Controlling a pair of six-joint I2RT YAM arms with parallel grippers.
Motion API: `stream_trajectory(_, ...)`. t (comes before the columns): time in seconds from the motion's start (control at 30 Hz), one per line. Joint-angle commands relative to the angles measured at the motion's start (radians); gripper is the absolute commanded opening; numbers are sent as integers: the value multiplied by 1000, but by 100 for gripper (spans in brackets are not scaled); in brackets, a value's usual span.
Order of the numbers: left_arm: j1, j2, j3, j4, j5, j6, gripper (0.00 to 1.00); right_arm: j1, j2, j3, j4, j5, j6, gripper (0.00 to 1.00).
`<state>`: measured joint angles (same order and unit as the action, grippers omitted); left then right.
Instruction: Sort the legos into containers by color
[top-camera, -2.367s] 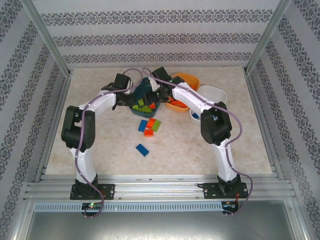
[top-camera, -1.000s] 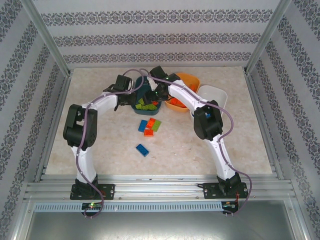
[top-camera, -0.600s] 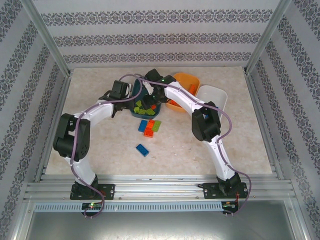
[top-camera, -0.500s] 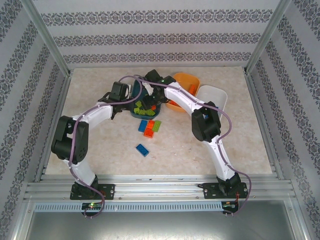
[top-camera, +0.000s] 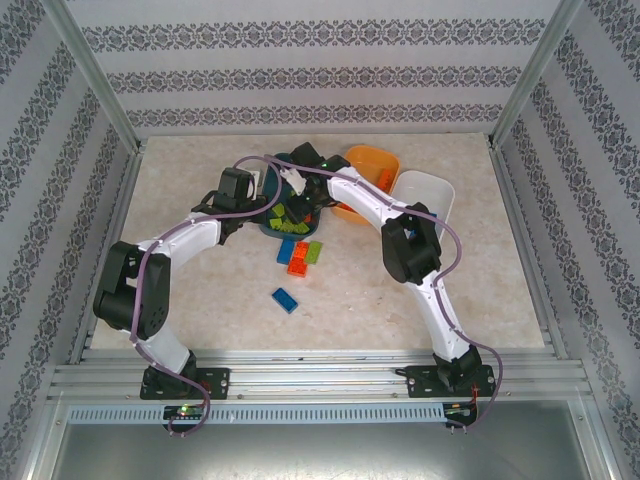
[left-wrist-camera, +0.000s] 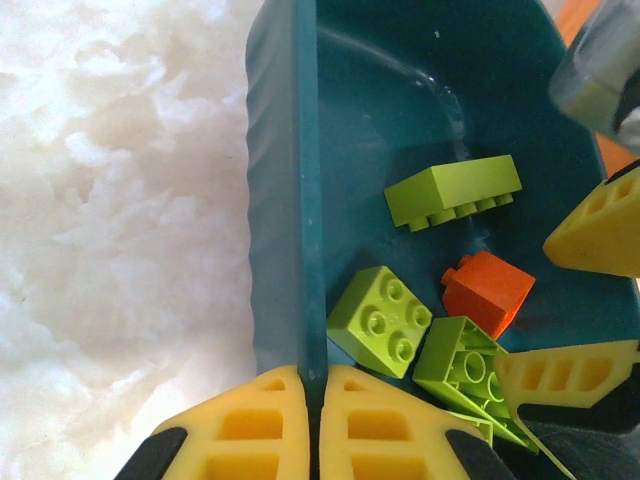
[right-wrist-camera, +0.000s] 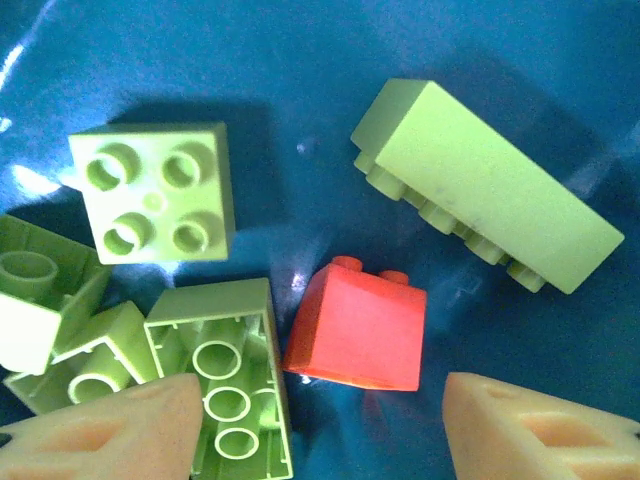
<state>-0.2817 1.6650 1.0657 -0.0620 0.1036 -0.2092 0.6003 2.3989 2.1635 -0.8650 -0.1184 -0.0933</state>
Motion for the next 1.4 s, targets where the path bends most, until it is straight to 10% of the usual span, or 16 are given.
stream_trajectory(0.0,-13,-36,-21,43,30,51,0,-3,52,15,-89,35,-116,64)
stream_trajectory(0.3,-18,-18,-9,31,85,45,0,10,-19,-105,75,133,-175,63)
stream_trajectory(0.63,-18,-105,-38,-128,8,61,0,-27,-375,-421,276,-162,38,65)
stream_trajectory(1.07,-40,-242,-110,-88,12,164,0,-24,-559,-860,648,-255,-550,70)
stream_trajectory(1.37,-49,-221,-92,-110,20,159,0,14,-409,-752,580,-428,-582,54)
